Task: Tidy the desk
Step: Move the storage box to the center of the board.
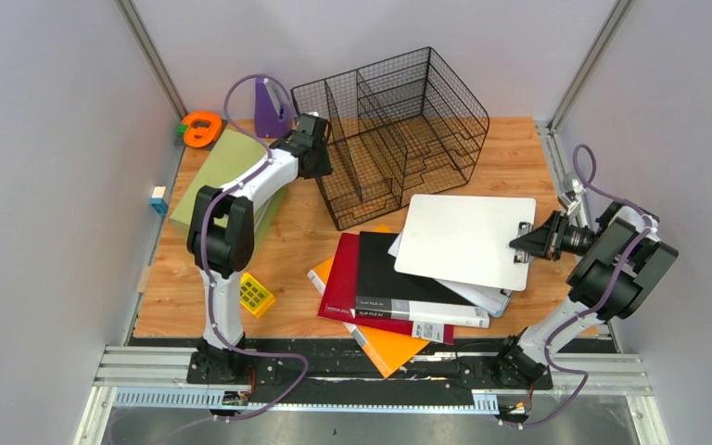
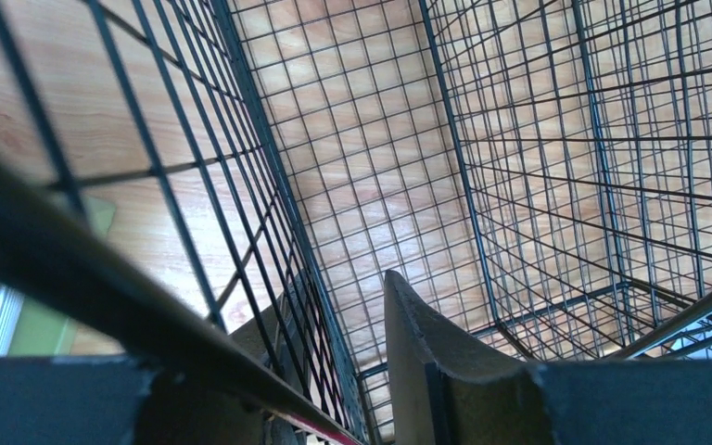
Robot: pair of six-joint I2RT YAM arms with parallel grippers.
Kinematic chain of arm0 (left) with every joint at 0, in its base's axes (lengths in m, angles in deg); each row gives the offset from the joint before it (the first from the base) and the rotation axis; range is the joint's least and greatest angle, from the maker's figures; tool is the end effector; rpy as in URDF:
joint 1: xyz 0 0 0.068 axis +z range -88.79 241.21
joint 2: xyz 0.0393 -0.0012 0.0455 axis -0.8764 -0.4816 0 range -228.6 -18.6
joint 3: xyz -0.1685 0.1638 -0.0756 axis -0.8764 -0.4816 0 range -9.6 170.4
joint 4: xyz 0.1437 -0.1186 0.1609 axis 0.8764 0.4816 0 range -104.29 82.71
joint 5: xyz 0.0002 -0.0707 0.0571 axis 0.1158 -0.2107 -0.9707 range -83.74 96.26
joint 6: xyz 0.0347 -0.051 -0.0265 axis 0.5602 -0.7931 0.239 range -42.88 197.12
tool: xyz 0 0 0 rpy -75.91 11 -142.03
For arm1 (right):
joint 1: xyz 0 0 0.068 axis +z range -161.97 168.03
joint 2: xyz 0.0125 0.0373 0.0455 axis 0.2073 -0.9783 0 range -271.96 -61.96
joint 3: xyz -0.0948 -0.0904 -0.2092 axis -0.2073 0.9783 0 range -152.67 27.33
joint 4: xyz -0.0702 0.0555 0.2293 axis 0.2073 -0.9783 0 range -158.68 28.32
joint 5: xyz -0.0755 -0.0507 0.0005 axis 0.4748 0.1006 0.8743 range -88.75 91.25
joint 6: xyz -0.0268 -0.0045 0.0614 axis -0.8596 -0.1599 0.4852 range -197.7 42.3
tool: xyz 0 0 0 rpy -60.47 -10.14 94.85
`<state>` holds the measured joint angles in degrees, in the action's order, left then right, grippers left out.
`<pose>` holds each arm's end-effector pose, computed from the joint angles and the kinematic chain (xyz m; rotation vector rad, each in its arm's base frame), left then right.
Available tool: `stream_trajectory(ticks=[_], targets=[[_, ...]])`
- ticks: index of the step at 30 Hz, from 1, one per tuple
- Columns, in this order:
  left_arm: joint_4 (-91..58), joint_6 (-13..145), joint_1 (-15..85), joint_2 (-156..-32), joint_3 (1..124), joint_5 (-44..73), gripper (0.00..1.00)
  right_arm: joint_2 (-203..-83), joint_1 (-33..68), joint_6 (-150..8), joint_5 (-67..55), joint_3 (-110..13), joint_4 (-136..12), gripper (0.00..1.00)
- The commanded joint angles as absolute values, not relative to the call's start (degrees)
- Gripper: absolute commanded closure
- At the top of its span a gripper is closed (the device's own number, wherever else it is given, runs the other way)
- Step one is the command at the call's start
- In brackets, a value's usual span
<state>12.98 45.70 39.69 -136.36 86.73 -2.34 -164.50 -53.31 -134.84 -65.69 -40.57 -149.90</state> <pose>0.4206 -0.1572 0.2003 -0.2773 2.4068 -0.2439 0.2143 -0.1229 0.1845 0.1217 2.2199 1.4294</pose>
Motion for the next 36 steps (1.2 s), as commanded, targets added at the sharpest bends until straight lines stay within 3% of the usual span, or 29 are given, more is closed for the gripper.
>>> stream_trajectory(ticks=[1,6,9,13,17,36], targets=[[12.7,25.9,43.7,-133.2,84.0,1.6,0.74,-165.1,-53.7,-136.5,-70.2,-40.8,-150.0,1.0],[10.8,24.7,43.8,-129.3,78.4,1.5,0.66,-164.7,-53.9,-136.5,-70.5,-40.6,-150.0,1.0],[9.1,24.8,43.8,-128.5,76.7,2.4,0.41,-163.6,-53.9,-137.2,-69.0,-40.4,-150.0,1.0],[7.5,27.2,43.8,-128.1,76.1,3.1,0.16,-161.6,-53.8,-138.7,-68.5,-38.7,-150.0,1.0],[6.8,30.1,43.8,-127.3,76.3,3.1,0.04,-160.2,-53.9,-139.1,-69.4,-38.1,-150.1,1.0],[4.3,44.4,43.8,-123.6,75.6,1.3,0.0,-152.2,-56.3,-138.2,-73.1,-38.0,-150.0,1.0]])
